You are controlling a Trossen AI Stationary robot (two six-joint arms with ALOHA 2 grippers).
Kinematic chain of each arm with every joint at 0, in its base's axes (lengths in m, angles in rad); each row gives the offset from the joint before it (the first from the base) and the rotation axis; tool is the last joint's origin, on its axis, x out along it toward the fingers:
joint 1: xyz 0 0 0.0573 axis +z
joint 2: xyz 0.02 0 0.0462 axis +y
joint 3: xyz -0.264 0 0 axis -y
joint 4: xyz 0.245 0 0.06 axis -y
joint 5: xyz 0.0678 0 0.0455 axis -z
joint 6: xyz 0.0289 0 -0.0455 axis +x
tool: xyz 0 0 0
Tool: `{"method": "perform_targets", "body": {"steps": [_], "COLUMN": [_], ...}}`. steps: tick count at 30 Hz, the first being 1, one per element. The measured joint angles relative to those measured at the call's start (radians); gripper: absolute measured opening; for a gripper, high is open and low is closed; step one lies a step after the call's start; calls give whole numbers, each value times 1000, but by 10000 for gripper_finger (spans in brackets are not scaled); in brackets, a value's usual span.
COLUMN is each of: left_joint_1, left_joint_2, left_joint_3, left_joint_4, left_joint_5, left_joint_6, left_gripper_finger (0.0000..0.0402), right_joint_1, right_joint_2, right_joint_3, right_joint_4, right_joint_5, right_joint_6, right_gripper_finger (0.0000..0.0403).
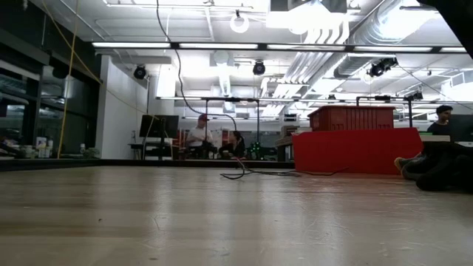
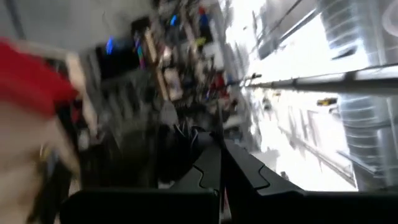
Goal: Coil cords
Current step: Coil the black wire on the spool
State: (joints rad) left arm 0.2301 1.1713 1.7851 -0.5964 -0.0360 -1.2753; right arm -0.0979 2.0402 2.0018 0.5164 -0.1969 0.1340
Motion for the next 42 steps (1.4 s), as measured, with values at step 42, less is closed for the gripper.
{"method": "perform_targets", "body": {"steps": [42], "left_joint_1": [-80], "left_joint_2": [-15], "left_joint_3": [0], "left_joint_4": [-126], "left_joint_5": [220], "left_joint_6": [-198], "left_gripper_finger": [0], "right_joint_1": [-62], "right_joint_2": [-2], "right_joint_3": [0], "right_joint_4": [-9], "right_joint_5": [-49], "right_joint_6": [-119], "right_gripper_finger": [0]}}
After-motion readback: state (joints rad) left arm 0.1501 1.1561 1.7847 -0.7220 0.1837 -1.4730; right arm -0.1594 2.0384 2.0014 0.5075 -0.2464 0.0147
